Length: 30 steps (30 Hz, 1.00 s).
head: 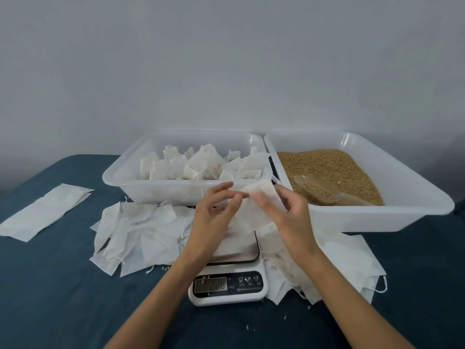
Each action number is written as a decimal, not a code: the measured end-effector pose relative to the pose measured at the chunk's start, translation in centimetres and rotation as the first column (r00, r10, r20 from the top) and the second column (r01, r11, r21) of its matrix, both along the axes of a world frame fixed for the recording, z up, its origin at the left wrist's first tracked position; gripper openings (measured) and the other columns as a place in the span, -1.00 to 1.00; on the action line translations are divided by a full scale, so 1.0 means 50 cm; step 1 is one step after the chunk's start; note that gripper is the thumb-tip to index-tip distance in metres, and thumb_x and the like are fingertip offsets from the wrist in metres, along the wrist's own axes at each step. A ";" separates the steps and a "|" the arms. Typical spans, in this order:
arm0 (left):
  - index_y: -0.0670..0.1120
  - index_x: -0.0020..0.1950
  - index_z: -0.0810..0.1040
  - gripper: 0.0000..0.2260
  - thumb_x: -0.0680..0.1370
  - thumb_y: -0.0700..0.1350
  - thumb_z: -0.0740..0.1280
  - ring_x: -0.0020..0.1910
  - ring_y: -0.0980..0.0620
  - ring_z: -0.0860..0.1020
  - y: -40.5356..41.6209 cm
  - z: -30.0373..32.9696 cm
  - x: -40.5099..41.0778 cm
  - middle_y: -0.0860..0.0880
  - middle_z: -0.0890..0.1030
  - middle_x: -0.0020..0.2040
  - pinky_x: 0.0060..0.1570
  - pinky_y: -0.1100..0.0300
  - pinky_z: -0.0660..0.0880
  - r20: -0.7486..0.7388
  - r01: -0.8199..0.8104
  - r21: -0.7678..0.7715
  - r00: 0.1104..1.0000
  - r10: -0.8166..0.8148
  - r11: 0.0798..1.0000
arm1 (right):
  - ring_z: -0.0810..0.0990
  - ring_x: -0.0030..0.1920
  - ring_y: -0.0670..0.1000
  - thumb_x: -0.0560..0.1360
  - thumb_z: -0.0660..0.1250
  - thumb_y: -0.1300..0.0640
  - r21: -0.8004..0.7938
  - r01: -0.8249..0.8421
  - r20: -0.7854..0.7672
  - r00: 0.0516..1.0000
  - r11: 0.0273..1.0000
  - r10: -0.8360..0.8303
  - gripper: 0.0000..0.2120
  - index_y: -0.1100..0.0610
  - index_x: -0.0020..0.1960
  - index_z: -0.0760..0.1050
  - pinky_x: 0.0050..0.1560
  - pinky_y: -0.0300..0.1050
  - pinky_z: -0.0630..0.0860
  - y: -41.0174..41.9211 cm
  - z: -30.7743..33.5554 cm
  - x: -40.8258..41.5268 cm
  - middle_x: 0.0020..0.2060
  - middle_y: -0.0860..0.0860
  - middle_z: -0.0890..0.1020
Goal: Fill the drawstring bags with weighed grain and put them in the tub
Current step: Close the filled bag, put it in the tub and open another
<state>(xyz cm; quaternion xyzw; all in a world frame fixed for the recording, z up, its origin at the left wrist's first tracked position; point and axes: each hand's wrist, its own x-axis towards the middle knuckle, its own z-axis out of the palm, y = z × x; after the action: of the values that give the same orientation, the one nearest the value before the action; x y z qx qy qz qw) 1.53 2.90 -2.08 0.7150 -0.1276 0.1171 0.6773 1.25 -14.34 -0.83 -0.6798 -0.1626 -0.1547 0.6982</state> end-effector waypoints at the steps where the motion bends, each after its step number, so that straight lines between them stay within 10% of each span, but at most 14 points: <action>1: 0.06 0.09 0.78 -0.88 0.64 -0.06 0.43 0.33 0.16 0.58 0.002 0.001 0.002 0.10 0.64 0.32 0.26 0.18 0.52 -0.023 0.042 -0.025 0.999 -0.042 0.999 | 0.65 -0.09 0.19 0.56 0.45 0.09 0.047 -0.001 -0.015 1.000 0.999 0.001 -0.90 0.08 0.04 0.69 -0.12 0.09 0.55 0.000 0.001 -0.001 -0.09 0.16 0.70; 6: -0.13 0.09 0.73 -0.87 0.61 -0.28 0.43 0.08 -0.08 0.71 -0.003 -0.006 -0.003 -0.15 0.74 0.06 0.16 0.11 0.62 -0.089 0.198 -0.143 0.973 -0.212 0.970 | 0.62 -0.20 -0.08 0.55 0.45 0.09 -0.013 0.054 0.038 0.998 0.998 -0.053 -0.95 0.03 -0.08 0.68 -0.23 -0.25 0.52 -0.002 -0.012 0.004 -0.20 -0.05 0.68; 10: -0.05 -0.08 0.69 -0.86 0.58 -0.29 0.46 0.10 -0.08 0.65 0.002 -0.002 0.005 -0.22 0.70 0.16 0.14 0.12 0.61 -0.156 0.087 -0.289 0.978 -0.137 0.953 | 0.62 0.00 -0.07 0.52 0.48 0.08 -0.049 0.163 0.082 0.984 0.985 -0.158 -0.94 0.06 -0.06 0.69 -0.04 -0.16 0.57 0.000 -0.016 0.007 -0.06 -0.08 0.61; 14: -0.19 0.06 0.65 -0.93 0.59 -0.26 0.45 0.13 -0.19 0.60 0.001 0.000 0.005 -0.29 0.65 0.11 0.32 -0.14 0.54 -0.211 0.210 -0.343 0.932 -0.293 0.916 | 0.49 -0.29 -0.12 0.53 0.48 0.17 -0.006 0.087 0.108 0.990 0.996 -0.086 -0.84 0.03 -0.22 0.64 -0.27 -0.24 0.42 -0.003 -0.009 0.007 -0.31 -0.05 0.58; 17: -0.26 0.11 0.66 -0.90 0.60 -0.32 0.41 0.05 -0.09 0.64 -0.005 -0.005 -0.001 -0.19 0.67 0.03 0.13 0.07 0.61 -0.210 0.298 -0.375 0.895 -0.394 0.878 | 0.58 -0.24 -0.04 0.53 0.48 0.13 0.005 0.057 0.063 0.996 0.998 -0.057 -0.97 0.08 -0.08 0.67 -0.26 -0.19 0.50 -0.003 -0.009 0.004 -0.24 0.07 0.67; 30: -0.06 -0.06 0.75 -0.78 0.57 -0.36 0.43 -0.11 0.13 0.59 0.010 -0.009 0.013 0.05 0.71 -0.13 -0.02 0.32 0.53 -0.032 -0.116 -0.147 0.993 0.113 0.982 | 0.46 -0.38 -0.07 0.49 0.52 0.15 -0.186 0.297 0.157 0.950 0.936 -0.271 -0.90 0.10 -0.18 0.63 -0.38 -0.19 0.39 -0.004 -0.022 0.009 -0.24 -0.08 0.62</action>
<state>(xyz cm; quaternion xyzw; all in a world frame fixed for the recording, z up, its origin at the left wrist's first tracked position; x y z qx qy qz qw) 2.17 3.41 -2.55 0.6699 -0.0692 0.1566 0.7225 1.69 -14.51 -1.93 -0.7537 -0.1225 -0.2799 0.5819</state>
